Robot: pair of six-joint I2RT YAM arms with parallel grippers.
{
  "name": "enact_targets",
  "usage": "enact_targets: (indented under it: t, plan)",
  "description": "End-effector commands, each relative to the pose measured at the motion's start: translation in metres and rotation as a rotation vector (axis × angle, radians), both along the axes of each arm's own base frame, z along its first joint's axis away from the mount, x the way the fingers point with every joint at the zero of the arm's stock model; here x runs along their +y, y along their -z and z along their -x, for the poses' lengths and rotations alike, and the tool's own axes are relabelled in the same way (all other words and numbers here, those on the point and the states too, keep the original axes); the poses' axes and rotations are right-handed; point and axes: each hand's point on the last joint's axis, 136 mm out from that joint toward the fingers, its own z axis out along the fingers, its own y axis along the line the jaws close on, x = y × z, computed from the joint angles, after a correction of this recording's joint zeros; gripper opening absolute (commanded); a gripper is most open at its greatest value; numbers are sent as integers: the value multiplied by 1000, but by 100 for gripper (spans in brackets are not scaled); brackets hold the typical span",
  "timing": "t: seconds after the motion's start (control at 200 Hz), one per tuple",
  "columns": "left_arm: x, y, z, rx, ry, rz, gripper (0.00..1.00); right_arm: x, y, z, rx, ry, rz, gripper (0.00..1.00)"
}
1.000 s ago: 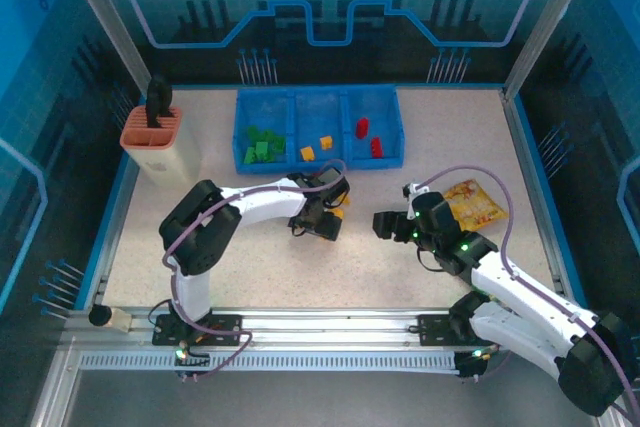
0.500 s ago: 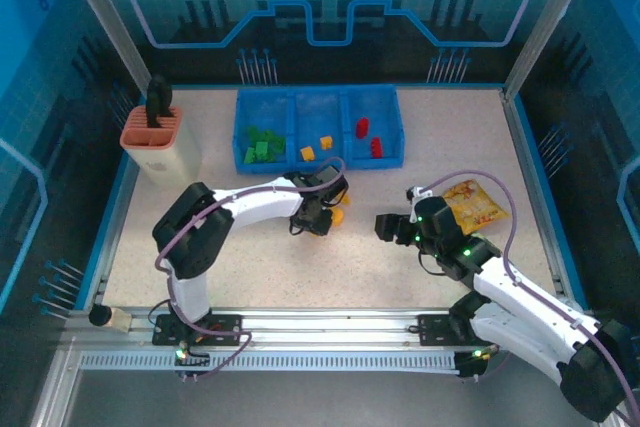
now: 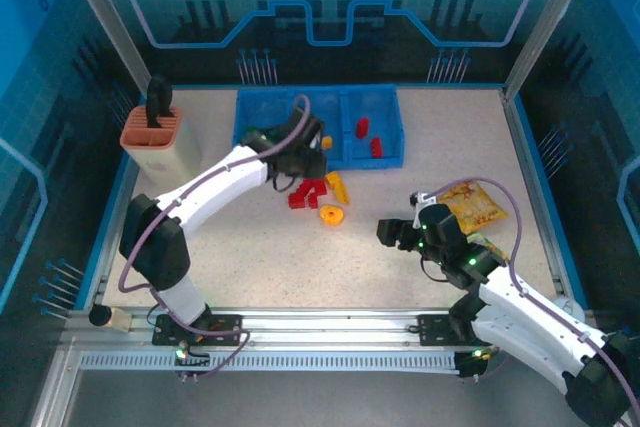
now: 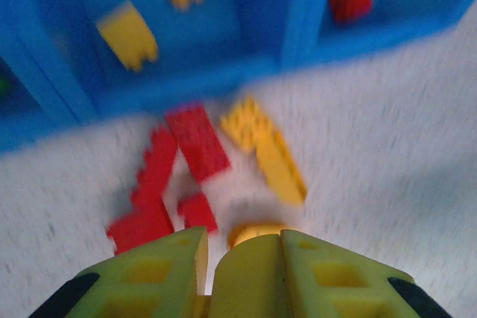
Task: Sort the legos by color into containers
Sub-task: Pick up the lego from the center of the table, then place the lego in the container, then pick up the lego from the center of the table.
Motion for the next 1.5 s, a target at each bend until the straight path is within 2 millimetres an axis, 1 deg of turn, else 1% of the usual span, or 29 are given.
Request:
enact_targets:
  t: [0.0,0.035,0.075,0.1,0.155,0.22,0.28,0.36,0.49,0.515,0.57,0.575,0.595,0.63,0.73,0.81,0.905,1.0,1.056,1.136,1.261,1.341,1.361,1.376,1.451,1.496]
  plan:
    - [9,-7,-38,-14,-32,-10,25,4,7,12,27,-21,2,82]
    - [10,-7,-51,-13,-46,-10,24,7,9,15,31,-32,5,82]
    - [11,1,-65,0,-59,-26,25,9,10,18,34,-45,11,82]
    - [12,1,-73,-2,-68,-33,25,11,10,20,36,-53,17,82]
    - [13,7,-89,-1,-81,-54,25,13,12,25,40,-70,32,82]
    - [13,15,-104,3,-89,-74,26,15,13,30,44,-83,48,82]
    - [17,20,-113,12,-108,-89,27,15,14,34,44,-89,59,82]
    - [18,24,-119,27,-122,-81,28,15,13,38,41,-94,69,82]
    - [17,22,-121,23,-118,-61,33,14,13,40,37,-94,76,82]
    - [17,20,-120,22,-113,-60,37,14,12,40,37,-96,75,82]
    - [17,15,-120,16,-107,-57,56,16,12,39,38,-99,75,82]
    - [17,15,-119,17,-106,-58,60,16,12,39,39,-100,76,82]
    - [17,12,-118,15,-106,-56,65,17,12,39,40,-104,76,82]
    - [18,6,-116,9,-105,-51,68,19,10,39,40,-108,77,82]
    - [18,-22,-106,-35,-103,-11,70,25,7,37,34,-121,84,82]
    - [17,-50,-92,-93,-94,30,71,30,5,34,32,-136,102,82]
    - [18,-80,-68,-168,-82,70,71,38,2,30,33,-158,133,82]
    - [17,-99,-35,-230,-57,106,71,50,-3,23,32,-198,166,83]
    - [18,-102,-15,-257,-45,127,72,58,-7,18,32,-221,189,84]
    - [18,-98,17,-281,-22,164,73,71,-6,11,50,-265,234,90]
    - [29,-82,65,-281,-17,202,73,90,-2,-3,88,-312,305,90]
    - [37,-65,93,-260,-23,230,73,102,3,-13,121,-332,344,90]
    - [40,-61,99,-254,-27,235,73,102,10,-13,140,-335,360,90]
    - [41,-58,104,-250,-27,240,73,108,3,-18,130,-336,351,90]
    - [48,-42,124,-225,-44,267,73,120,13,-27,174,-345,381,89]
    - [47,-30,135,-206,-35,286,73,125,19,-31,200,-348,402,89]
